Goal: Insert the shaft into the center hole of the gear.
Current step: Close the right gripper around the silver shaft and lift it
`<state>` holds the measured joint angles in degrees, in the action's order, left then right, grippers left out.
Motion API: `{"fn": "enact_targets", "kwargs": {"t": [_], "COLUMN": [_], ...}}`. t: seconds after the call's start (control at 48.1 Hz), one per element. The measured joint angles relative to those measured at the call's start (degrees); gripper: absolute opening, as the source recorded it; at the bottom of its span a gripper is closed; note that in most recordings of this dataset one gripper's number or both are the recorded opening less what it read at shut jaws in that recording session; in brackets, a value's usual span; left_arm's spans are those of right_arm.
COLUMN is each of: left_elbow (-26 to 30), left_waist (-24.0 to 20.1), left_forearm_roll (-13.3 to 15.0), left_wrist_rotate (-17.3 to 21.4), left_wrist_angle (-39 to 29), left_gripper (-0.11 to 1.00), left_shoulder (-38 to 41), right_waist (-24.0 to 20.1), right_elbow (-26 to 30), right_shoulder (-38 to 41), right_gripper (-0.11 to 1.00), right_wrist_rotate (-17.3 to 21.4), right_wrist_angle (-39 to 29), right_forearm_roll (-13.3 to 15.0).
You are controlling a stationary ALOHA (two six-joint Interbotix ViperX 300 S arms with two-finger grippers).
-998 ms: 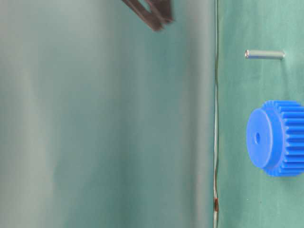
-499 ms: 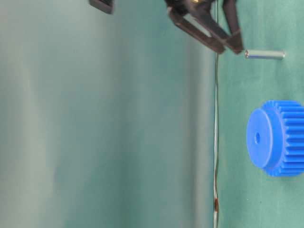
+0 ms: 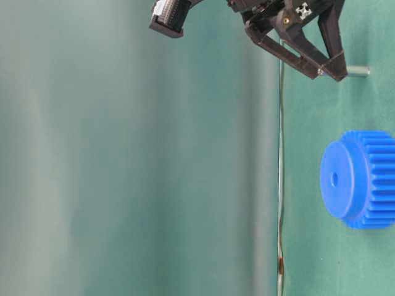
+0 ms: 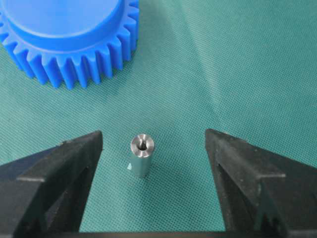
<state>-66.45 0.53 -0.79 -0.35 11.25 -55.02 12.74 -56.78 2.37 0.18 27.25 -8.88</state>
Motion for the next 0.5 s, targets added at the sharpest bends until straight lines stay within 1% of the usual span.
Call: {"fn": "enact_targets", "kwargs": {"t": [0.042, 0.104, 0.229, 0.291, 0.312, 0.353, 0.499], "left_elbow": [0.00, 0.00, -0.09, 0.00, 0.00, 0.00, 0.00], "left_waist": [-0.09, 0.00, 0.00, -0.09, -0.09, 0.00, -0.09], "left_forearm_roll": [0.00, 0.00, 0.00, 0.00, 0.00, 0.00, 0.00], "left_wrist_rotate": [-0.09, 0.00, 0.00, 0.00, 0.00, 0.00, 0.00], "left_wrist_angle": [-0.09, -0.18, -0.26, -0.35, -0.35, -0.35, -0.35], "left_gripper": [0.00, 0.00, 0.00, 0.00, 0.00, 0.00, 0.00], "left_shoulder": [0.00, 0.00, 0.00, 0.00, 0.00, 0.00, -0.09], "right_waist": [0.00, 0.00, 0.00, 0.00, 0.00, 0.00, 0.00], "right_elbow": [0.00, -0.18, -0.26, -0.26, -0.26, -0.26, -0.26], "right_shoulder": [0.09, 0.00, 0.00, 0.00, 0.00, 0.00, 0.00], "right_gripper": [0.76, 0.64, 0.33, 0.20, 0.18, 0.18, 0.18], "right_wrist_rotate": [0.00, 0.00, 0.00, 0.26, 0.18, -0.26, 0.00], "right_wrist_angle": [0.00, 0.00, 0.00, 0.00, 0.00, 0.00, -0.18], "right_forearm_roll": [0.00, -0.09, -0.09, 0.00, -0.09, -0.09, 0.00]}}
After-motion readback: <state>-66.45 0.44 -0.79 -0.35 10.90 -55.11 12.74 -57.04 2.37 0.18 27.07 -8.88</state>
